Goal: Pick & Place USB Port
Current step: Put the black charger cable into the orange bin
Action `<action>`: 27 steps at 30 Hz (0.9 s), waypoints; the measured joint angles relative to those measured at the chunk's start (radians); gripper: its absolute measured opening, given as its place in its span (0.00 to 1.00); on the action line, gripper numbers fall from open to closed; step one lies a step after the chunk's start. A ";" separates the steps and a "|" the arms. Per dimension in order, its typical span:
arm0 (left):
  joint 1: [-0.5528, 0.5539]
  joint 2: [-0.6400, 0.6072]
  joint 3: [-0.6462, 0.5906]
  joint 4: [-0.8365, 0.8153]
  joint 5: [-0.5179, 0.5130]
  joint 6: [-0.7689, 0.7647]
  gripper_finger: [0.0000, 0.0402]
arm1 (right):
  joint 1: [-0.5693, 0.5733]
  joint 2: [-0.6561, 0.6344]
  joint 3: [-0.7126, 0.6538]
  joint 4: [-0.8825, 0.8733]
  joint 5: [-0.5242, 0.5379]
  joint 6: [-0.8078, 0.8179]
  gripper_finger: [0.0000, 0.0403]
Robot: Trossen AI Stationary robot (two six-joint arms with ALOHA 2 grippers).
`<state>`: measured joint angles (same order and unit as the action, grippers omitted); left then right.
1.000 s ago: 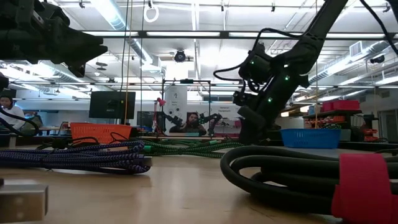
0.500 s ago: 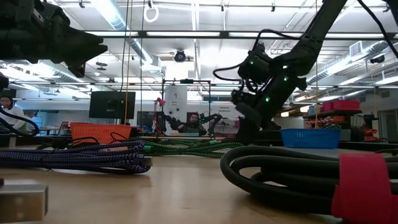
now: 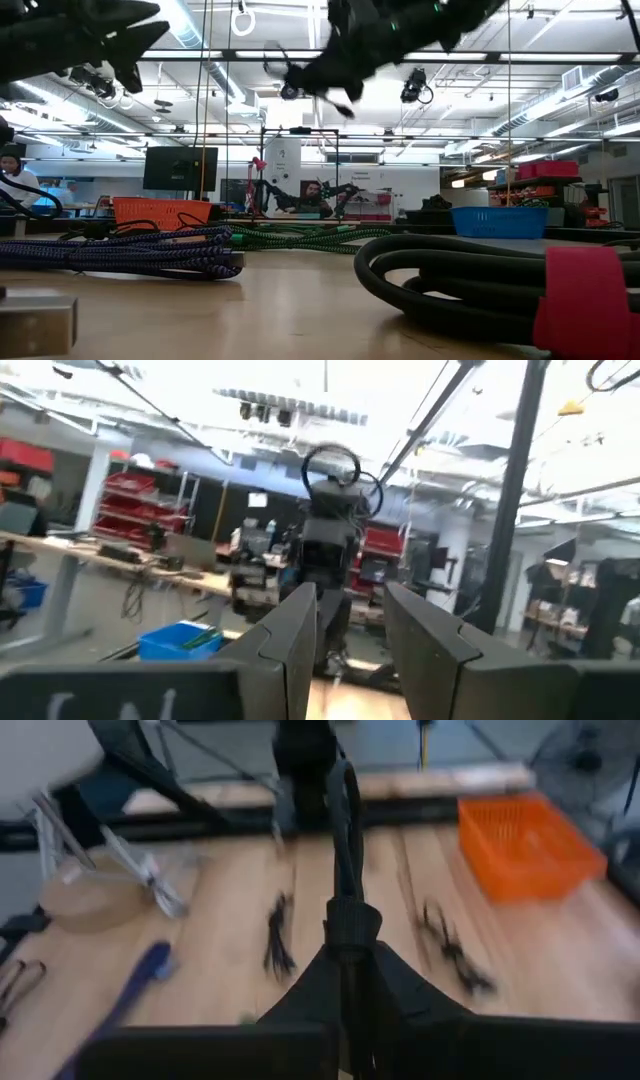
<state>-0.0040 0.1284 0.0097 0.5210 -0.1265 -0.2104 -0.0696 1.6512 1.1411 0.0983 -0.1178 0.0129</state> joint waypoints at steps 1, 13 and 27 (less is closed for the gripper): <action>0.000 0.037 0.009 0.006 0.000 0.000 0.31 | 0.008 0.000 0.024 -0.009 0.004 -0.014 0.04; 0.000 0.582 0.382 0.130 0.019 0.136 0.31 | 0.052 -0.007 0.186 -0.079 0.005 -0.082 0.04; 0.001 0.894 0.667 0.028 0.038 0.197 0.38 | 0.054 -0.151 0.216 -0.245 0.117 -0.136 0.04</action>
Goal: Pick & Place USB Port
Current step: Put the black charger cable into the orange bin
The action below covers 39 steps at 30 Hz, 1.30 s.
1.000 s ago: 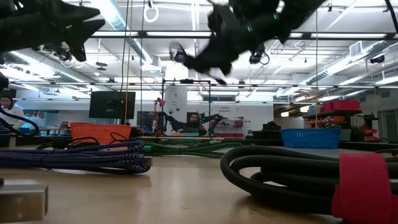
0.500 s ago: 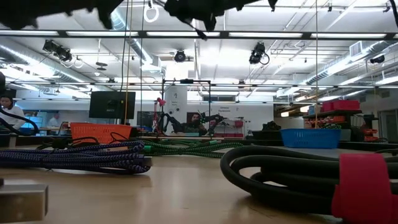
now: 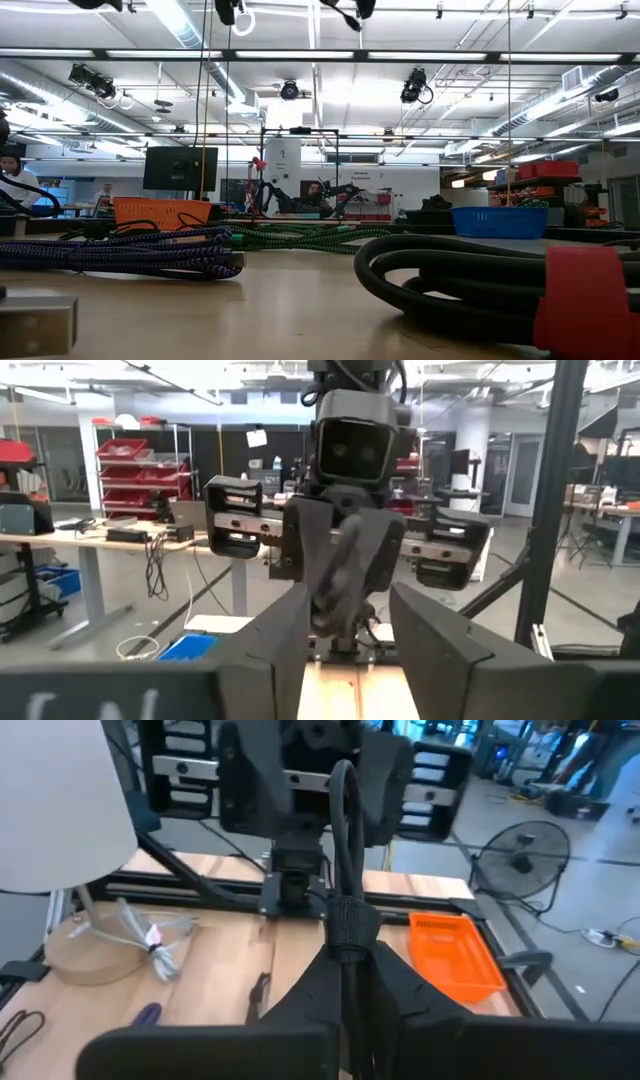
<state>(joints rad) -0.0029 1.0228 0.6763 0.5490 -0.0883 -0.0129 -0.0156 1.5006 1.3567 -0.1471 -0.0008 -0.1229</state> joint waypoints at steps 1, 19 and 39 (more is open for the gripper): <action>0.000 0.000 0.003 0.001 -0.001 0.000 0.40 | 0.003 -0.007 0.000 -0.003 0.001 0.006 0.04; 0.004 0.077 0.004 0.062 -0.048 0.011 0.53 | 0.049 -0.004 0.000 0.050 0.011 -0.015 0.04; 0.015 0.116 0.004 0.143 0.043 -0.010 0.52 | 0.010 0.020 -0.001 0.020 0.045 -0.004 0.04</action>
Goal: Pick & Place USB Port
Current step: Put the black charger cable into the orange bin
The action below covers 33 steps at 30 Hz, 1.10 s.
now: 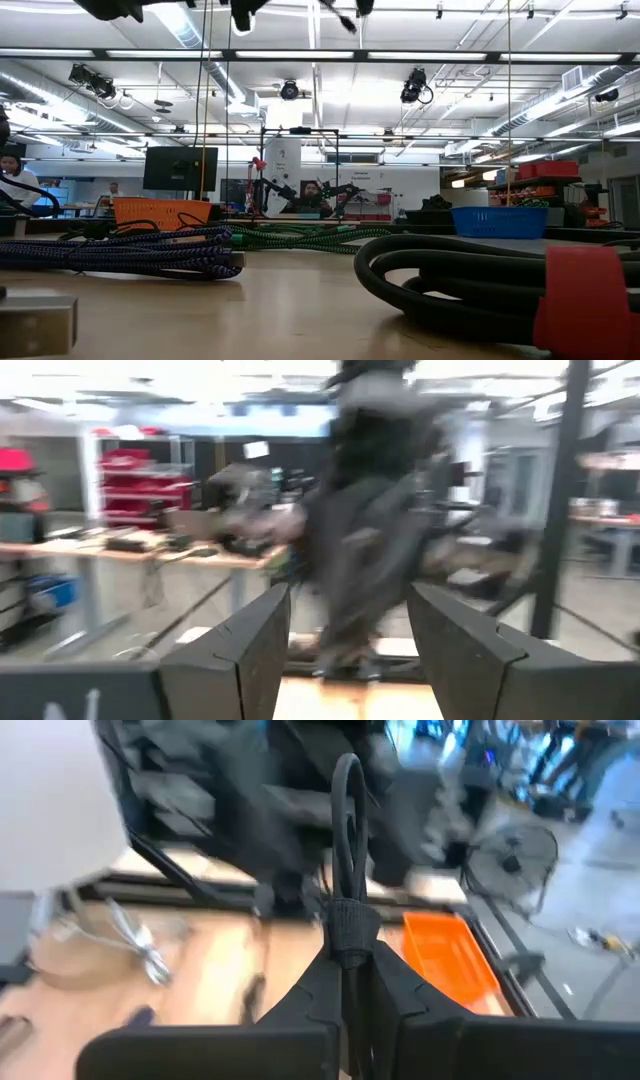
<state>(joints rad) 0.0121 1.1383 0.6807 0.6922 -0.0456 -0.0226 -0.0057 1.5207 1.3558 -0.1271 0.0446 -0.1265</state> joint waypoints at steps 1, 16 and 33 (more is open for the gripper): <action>-0.001 0.000 0.000 -0.001 0.008 0.000 0.52 | -0.003 0.002 -0.002 -0.005 -0.003 -0.001 0.04; 0.001 0.003 0.000 -0.009 -0.021 0.009 0.34 | -0.006 -0.002 -0.001 -0.006 -0.011 0.014 0.04; 0.022 -0.031 0.000 -0.126 -0.205 0.086 0.02 | -0.007 -0.001 0.000 -0.080 0.004 0.013 0.40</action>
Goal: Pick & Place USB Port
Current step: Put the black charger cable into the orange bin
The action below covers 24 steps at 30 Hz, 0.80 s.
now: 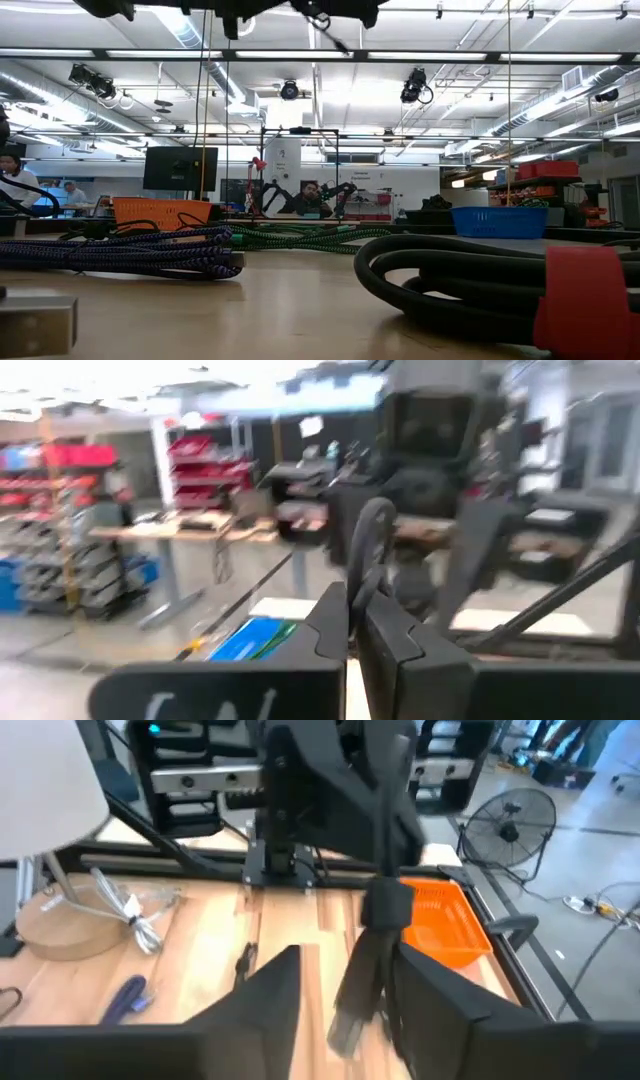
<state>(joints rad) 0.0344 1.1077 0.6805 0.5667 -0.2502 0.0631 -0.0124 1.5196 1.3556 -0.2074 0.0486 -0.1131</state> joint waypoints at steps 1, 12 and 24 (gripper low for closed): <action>0.005 -0.010 0.000 -0.033 -0.034 0.000 0.02 | 0.000 0.000 0.000 -0.006 0.004 0.000 0.43; 0.154 -0.119 0.000 -0.581 -0.476 -0.067 0.02 | 0.009 0.000 -0.003 -0.089 0.012 0.078 0.52; 0.329 -0.126 -0.001 -0.929 -0.482 -0.105 0.02 | 0.066 -0.001 -0.190 0.124 0.012 0.081 0.53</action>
<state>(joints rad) 0.3635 0.9817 0.6800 -0.3623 -0.7320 -0.0414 0.0539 1.5188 1.1657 -0.0832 0.0605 -0.0324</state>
